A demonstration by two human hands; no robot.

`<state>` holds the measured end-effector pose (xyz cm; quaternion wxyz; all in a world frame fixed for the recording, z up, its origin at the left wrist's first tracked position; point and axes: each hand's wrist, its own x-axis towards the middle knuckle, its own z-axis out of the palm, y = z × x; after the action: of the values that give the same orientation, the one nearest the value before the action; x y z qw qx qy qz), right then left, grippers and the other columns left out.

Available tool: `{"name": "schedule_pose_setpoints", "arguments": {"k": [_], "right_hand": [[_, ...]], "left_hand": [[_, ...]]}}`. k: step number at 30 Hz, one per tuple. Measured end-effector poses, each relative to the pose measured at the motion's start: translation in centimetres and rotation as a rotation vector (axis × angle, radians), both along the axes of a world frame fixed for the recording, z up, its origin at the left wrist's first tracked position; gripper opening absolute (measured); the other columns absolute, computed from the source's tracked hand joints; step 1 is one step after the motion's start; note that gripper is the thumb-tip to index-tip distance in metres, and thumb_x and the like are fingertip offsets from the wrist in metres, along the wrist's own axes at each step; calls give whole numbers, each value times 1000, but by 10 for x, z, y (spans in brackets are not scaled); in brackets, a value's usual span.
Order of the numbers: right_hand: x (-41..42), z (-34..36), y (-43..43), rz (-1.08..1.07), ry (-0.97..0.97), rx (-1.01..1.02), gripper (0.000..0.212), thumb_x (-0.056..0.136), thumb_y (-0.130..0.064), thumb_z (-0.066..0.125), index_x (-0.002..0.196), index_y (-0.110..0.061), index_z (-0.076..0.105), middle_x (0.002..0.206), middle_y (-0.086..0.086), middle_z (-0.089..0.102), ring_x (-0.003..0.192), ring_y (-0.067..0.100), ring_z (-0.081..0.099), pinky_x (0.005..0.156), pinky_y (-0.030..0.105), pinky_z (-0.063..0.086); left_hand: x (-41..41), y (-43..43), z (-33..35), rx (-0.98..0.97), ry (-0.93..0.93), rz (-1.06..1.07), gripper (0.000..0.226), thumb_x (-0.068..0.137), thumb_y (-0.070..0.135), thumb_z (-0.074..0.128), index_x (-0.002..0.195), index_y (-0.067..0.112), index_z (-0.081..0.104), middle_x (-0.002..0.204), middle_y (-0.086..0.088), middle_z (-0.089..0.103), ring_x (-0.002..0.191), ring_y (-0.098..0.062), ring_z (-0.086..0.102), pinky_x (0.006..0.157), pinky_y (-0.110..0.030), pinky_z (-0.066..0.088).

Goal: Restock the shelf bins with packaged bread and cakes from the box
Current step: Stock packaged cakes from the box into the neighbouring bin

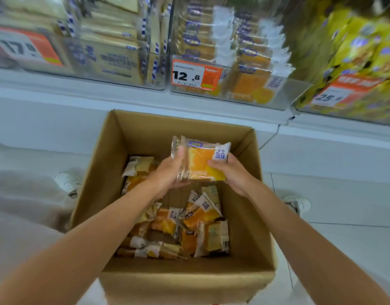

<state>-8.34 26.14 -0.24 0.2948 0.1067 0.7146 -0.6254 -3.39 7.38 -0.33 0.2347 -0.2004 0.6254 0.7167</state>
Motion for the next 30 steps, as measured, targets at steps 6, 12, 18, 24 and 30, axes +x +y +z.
{"name": "schedule_pose_setpoints", "arguments": {"k": [6,12,18,24,30], "right_hand": [[0,78,13,109,353,313,98,81,-28,79,153,-25,12,158,2,27,138,18,40,109,39,41],[-26,179,29,515,665,633,110,68,-47,85,154,-28,19,151,-6,40,132,16,47,106,31,44],[-50,230,41,450,636,676,72,64,-46,87,123,-33,48,112,-21,59,100,-2,60,84,23,52],[-81,262,59,211,714,859,67,64,-45,88,115,-18,55,106,9,65,99,29,63,84,46,54],[-116,265,81,-87,802,981,64,71,-44,83,120,-23,47,87,2,57,69,16,55,56,29,44]], "left_hand": [[-26,3,67,-95,198,-170,42,85,25,75,125,22,60,118,-1,70,101,-13,69,77,-34,61],[-67,15,129,-161,418,-417,49,84,24,76,129,24,54,118,3,68,105,-16,68,76,-34,61],[-111,28,179,-135,569,-548,25,87,21,73,108,30,63,97,10,74,88,-7,72,74,-28,60],[-169,39,203,-365,769,-472,76,74,45,82,139,24,50,132,8,57,119,-9,54,96,-25,45],[-232,45,199,-1130,1036,-628,75,89,61,56,151,27,33,160,-2,30,145,-26,27,116,-46,22]]}}
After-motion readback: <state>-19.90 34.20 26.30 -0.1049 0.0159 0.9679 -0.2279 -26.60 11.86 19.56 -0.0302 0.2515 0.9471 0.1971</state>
